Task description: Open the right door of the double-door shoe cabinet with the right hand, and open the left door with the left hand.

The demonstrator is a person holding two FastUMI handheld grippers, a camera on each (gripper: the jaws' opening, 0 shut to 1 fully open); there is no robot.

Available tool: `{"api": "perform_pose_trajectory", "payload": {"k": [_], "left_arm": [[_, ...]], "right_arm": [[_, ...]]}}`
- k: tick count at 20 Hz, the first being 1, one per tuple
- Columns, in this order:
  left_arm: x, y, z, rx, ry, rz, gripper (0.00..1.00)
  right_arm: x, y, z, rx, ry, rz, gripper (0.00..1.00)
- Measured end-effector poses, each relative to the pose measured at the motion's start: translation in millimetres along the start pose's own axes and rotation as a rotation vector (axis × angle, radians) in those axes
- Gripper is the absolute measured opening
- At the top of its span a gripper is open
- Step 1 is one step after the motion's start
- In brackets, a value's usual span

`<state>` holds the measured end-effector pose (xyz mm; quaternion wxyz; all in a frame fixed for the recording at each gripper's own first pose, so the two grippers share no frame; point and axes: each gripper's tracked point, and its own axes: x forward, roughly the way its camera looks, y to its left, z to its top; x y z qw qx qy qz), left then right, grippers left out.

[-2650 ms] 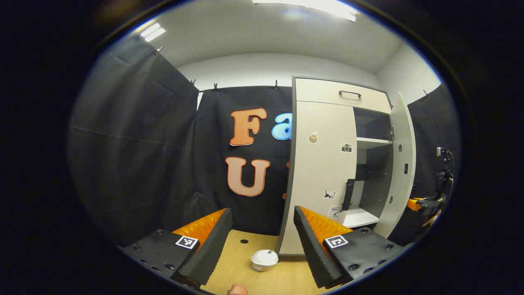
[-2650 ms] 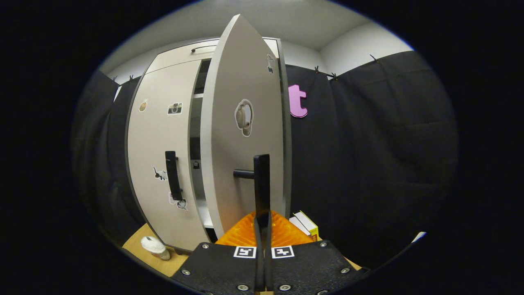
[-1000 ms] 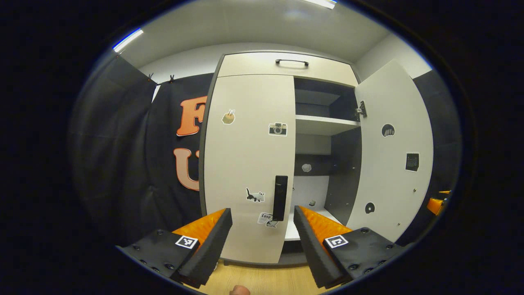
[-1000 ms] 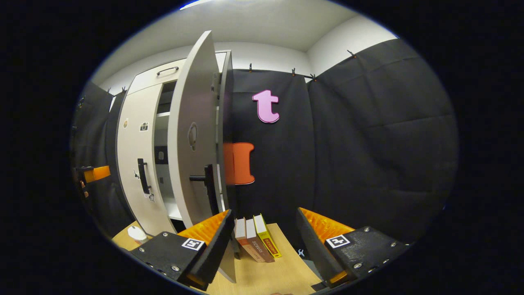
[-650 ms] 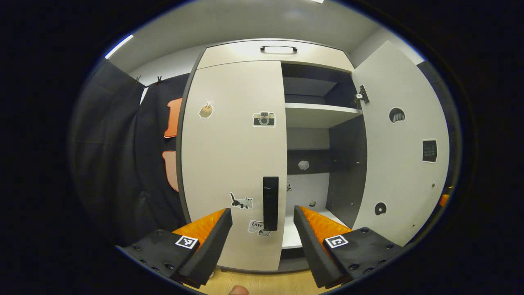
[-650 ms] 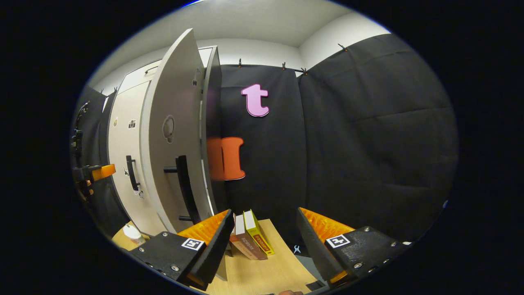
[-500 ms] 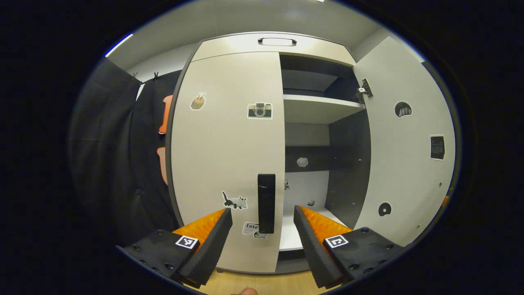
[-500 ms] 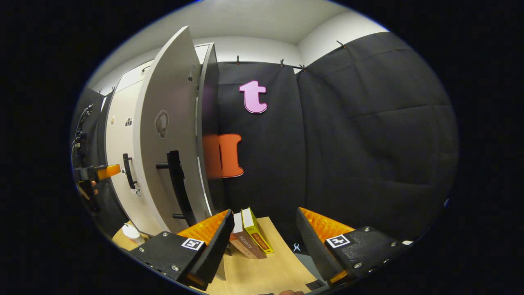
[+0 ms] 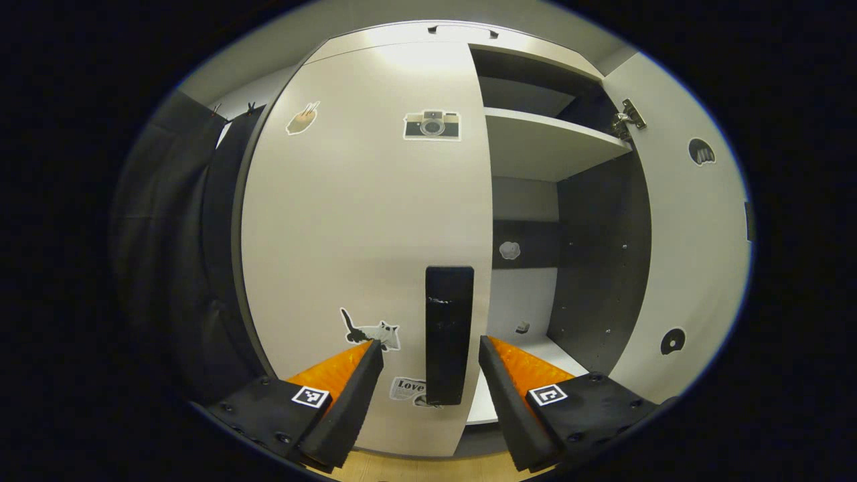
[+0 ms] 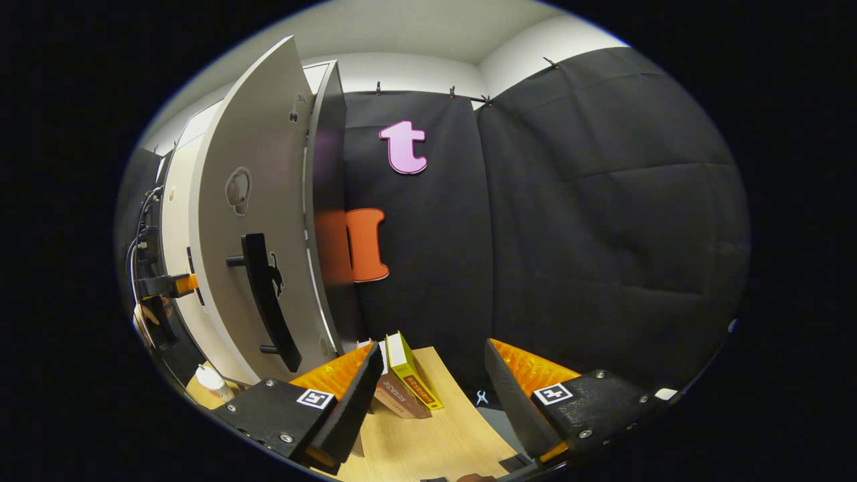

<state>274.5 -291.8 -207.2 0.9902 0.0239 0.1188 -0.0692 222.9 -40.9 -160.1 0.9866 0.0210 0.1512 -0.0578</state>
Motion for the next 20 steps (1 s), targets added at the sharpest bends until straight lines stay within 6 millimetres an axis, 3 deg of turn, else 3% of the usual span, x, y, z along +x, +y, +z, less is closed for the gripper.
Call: {"api": "perform_pose_trajectory", "payload": {"k": [4, 5, 8, 9, 13, 15, 16, 19, 20], "left_arm": [[10, -3, -6, -0.014, 0.016, -0.025, 0.83], [10, -6, -6, -0.017, 0.016, -0.036, 0.73], [11, -15, -5, -0.052, 0.002, -0.066, 0.55], [14, -15, -6, -0.052, 0.004, -0.061, 0.42], [12, -16, -8, 0.022, 0.018, -0.049, 0.36], [12, -15, -8, 0.006, 0.013, -0.059, 0.29], [10, -15, -9, -0.025, 0.017, -0.068, 0.29], [5, -12, -12, -0.017, 0.023, -0.077, 0.14], [0, -11, -11, -0.015, 0.019, -0.086, 0.14]], "right_arm": [[1, 0, -1, 0.003, 0.001, -0.010, 0.93], [1, 0, -1, 0.008, 0.001, -0.012, 0.93], [0, 1, 1, 0.013, -0.006, -0.015, 0.93], [-1, 1, 1, 0.012, -0.008, -0.018, 0.93], [-4, -3, 9, 0.039, -0.048, -0.059, 0.93], [-6, 3, 8, 0.049, -0.040, -0.046, 0.93], [-9, 6, 8, 0.049, -0.040, -0.041, 0.99], [-19, 15, 7, 0.035, -0.040, -0.020, 0.99], [-22, 19, 6, 0.029, -0.041, -0.014, 0.99]]}}
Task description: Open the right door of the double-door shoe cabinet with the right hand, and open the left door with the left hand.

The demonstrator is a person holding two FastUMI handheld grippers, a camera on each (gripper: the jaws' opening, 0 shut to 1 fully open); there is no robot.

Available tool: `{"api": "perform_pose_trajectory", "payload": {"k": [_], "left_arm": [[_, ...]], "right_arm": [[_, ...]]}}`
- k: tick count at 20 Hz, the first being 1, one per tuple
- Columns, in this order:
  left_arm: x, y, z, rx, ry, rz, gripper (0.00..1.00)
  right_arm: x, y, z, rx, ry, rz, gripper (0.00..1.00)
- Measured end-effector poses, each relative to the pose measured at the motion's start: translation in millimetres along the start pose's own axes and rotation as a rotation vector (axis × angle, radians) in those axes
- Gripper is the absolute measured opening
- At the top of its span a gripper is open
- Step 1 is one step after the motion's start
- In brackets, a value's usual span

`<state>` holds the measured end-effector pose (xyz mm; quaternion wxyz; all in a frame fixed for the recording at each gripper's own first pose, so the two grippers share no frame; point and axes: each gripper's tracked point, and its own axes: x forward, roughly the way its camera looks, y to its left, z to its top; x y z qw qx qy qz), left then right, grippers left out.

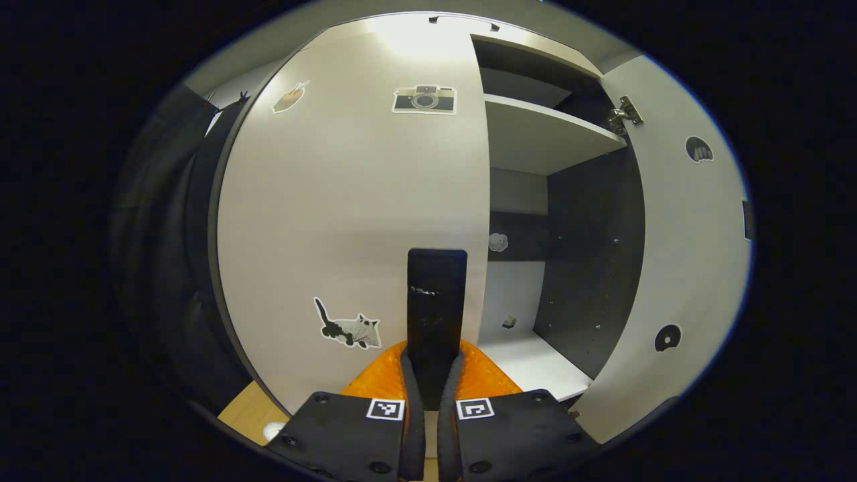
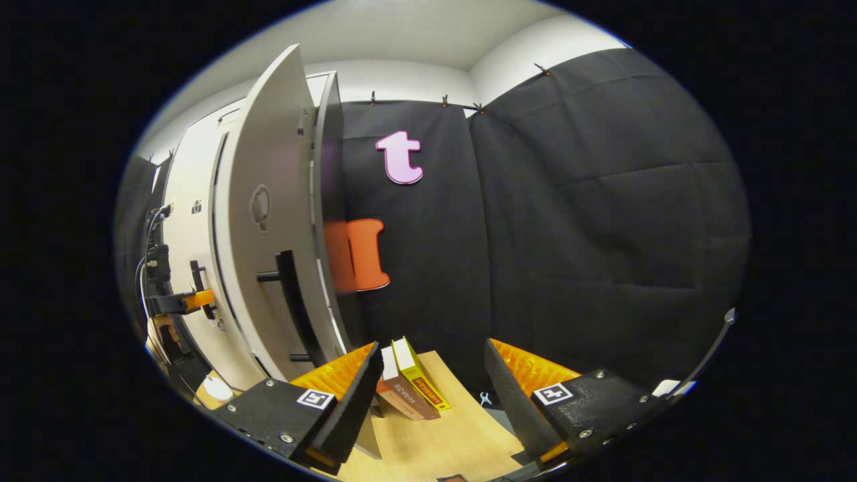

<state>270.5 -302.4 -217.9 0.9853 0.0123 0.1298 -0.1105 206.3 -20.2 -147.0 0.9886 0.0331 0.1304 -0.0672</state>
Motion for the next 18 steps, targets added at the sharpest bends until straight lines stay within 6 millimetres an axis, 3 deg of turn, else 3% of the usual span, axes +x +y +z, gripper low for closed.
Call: {"api": "perform_pose_trajectory", "payload": {"k": [3, 6, 14, 15, 18], "left_arm": [[-24, 4, -4, -0.029, -0.002, -0.035, 0.11], [-41, 8, -6, -0.016, -0.006, -0.046, 0.11], [-80, 29, -9, -0.036, -0.007, -0.072, 0.11], [-87, 33, -10, -0.043, -0.009, -0.075, 0.11], [-99, 41, -11, -0.045, -0.014, -0.074, 0.11]], "right_arm": [[-13, 10, -1, -0.021, -0.007, 0.003, 0.99], [-27, 32, 2, -0.028, -0.021, 0.007, 0.99], [-47, 66, 3, -0.055, -0.058, 0.036, 0.99], [-49, 70, 2, -0.058, -0.060, 0.042, 0.93], [-52, 85, 2, -0.061, -0.068, 0.063, 0.93]]}}
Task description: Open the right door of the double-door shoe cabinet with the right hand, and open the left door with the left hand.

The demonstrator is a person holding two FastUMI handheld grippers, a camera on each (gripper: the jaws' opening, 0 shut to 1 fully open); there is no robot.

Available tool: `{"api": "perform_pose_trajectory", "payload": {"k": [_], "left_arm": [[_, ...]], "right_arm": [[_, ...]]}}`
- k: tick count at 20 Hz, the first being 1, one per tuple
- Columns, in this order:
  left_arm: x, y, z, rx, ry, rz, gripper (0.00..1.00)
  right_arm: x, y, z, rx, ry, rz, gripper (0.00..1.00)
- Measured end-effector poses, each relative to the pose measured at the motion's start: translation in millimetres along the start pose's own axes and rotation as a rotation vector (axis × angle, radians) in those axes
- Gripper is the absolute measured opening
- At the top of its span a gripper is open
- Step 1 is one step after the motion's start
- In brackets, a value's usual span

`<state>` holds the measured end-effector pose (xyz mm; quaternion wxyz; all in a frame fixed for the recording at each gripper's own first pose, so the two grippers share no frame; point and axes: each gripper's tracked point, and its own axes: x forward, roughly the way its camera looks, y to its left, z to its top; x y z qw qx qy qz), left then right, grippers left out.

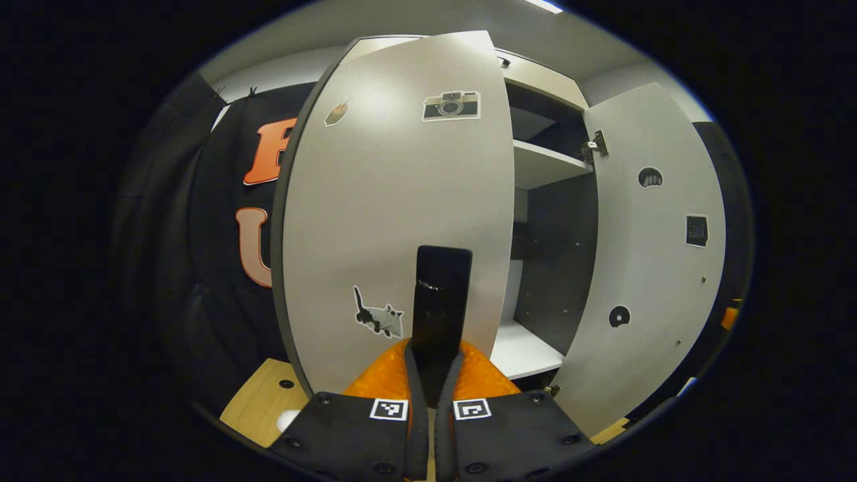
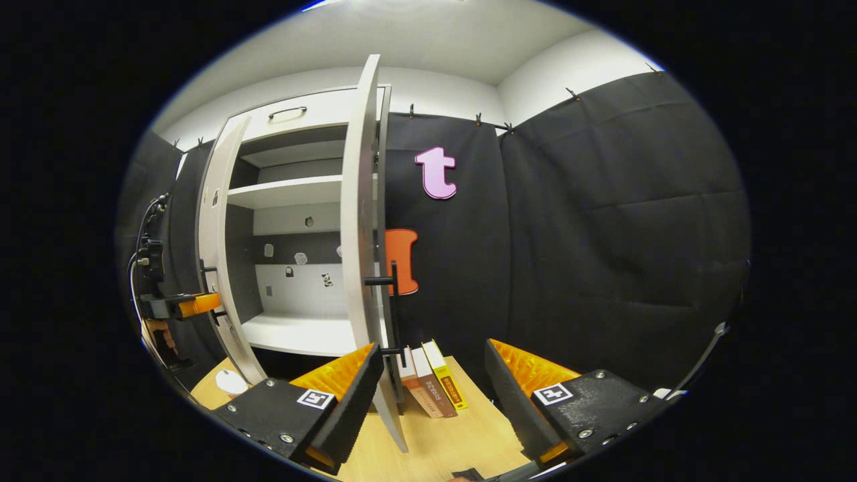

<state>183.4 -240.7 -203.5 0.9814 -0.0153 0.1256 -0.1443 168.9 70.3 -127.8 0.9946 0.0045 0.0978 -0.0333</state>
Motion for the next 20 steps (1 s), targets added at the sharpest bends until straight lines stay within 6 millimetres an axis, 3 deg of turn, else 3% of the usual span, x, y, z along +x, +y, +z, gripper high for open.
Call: {"api": "perform_pose_trajectory", "payload": {"k": [4, 11, 20], "left_arm": [[-10, 4, 0, -0.011, 0.009, -0.019, 0.11], [-41, 20, 0, -0.023, 0.014, -0.030, 0.11], [-80, 65, 5, -0.020, -0.001, 0.024, 0.10]], "right_arm": [[-1, 13, 1, -0.007, -0.007, 0.013, 0.93], [1, 57, 4, -0.019, -0.021, 0.053, 0.93], [7, 112, -2, -0.032, -0.017, 0.102, 0.93]]}}
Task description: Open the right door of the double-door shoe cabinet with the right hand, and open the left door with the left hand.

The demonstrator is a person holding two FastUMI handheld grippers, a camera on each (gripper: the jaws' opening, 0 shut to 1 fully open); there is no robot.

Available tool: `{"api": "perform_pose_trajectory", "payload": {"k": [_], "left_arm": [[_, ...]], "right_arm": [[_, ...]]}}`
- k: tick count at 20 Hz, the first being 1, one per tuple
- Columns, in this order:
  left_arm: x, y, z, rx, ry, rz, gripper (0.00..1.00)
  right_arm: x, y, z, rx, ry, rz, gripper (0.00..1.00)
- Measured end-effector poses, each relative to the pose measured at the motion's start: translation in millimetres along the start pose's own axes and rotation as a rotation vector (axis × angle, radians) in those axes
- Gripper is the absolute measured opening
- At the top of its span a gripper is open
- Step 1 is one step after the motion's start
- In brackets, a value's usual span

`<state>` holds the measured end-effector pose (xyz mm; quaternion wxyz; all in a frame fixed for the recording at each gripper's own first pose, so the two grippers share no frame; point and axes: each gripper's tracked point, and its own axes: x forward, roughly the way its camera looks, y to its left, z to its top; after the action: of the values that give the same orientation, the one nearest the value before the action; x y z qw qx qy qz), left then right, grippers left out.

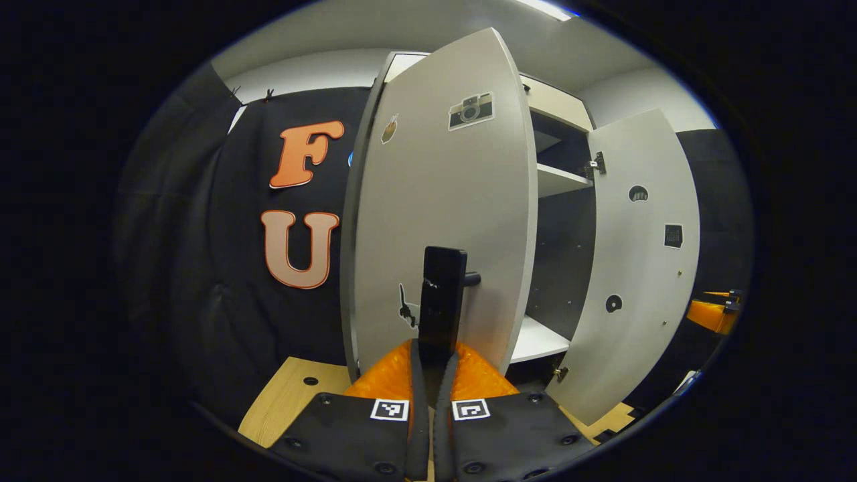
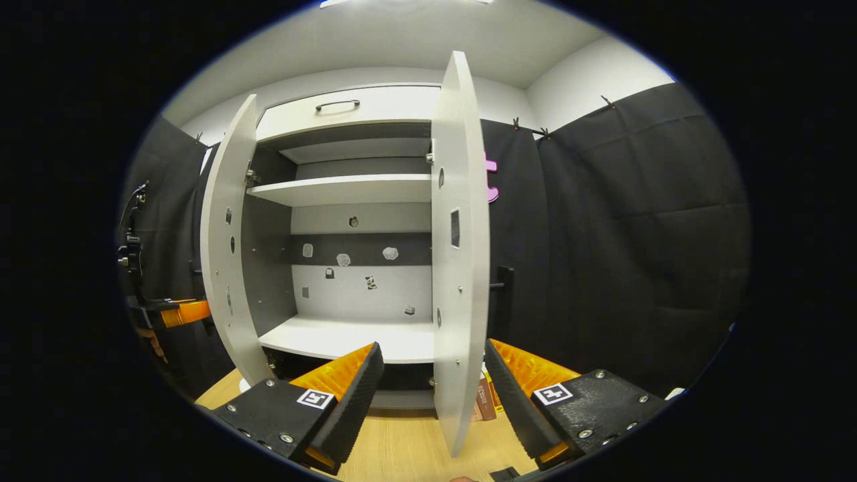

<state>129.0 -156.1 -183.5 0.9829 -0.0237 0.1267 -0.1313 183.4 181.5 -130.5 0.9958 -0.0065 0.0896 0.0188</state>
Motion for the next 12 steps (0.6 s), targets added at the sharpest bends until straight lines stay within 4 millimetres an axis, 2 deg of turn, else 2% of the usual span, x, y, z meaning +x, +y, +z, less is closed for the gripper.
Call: {"api": "perform_pose_trajectory", "payload": {"k": [1, 2, 5, 6, 7, 10, 12], "left_arm": [[-4, 10, 0, 0.011, -0.002, 0.022, 0.10], [-9, 20, 2, 0.024, -0.007, 0.044, 0.09], [-21, 54, 4, 0.066, -0.018, 0.124, 0.07], [-25, 66, 4, 0.066, -0.019, 0.142, 0.07], [-26, 77, 4, 0.058, -0.021, 0.153, 0.07], [-30, 107, 5, 0.055, -0.020, 0.192, 0.07], [-30, 113, 7, 0.037, -0.024, 0.171, 0.06]], "right_arm": [[-1, 5, 0, -0.002, -0.002, 0.003, 0.99], [-1, 10, 1, -0.002, -0.005, 0.007, 0.93], [0, 27, 0, 0.002, -0.005, 0.016, 0.93], [1, 32, -1, 0.003, -0.004, 0.019, 0.99], [1, 38, -2, 0.003, -0.005, 0.023, 0.93], [-2, 58, -2, -0.004, -0.004, 0.036, 0.93], [-4, 69, -3, -0.013, -0.007, 0.041, 0.93]]}}
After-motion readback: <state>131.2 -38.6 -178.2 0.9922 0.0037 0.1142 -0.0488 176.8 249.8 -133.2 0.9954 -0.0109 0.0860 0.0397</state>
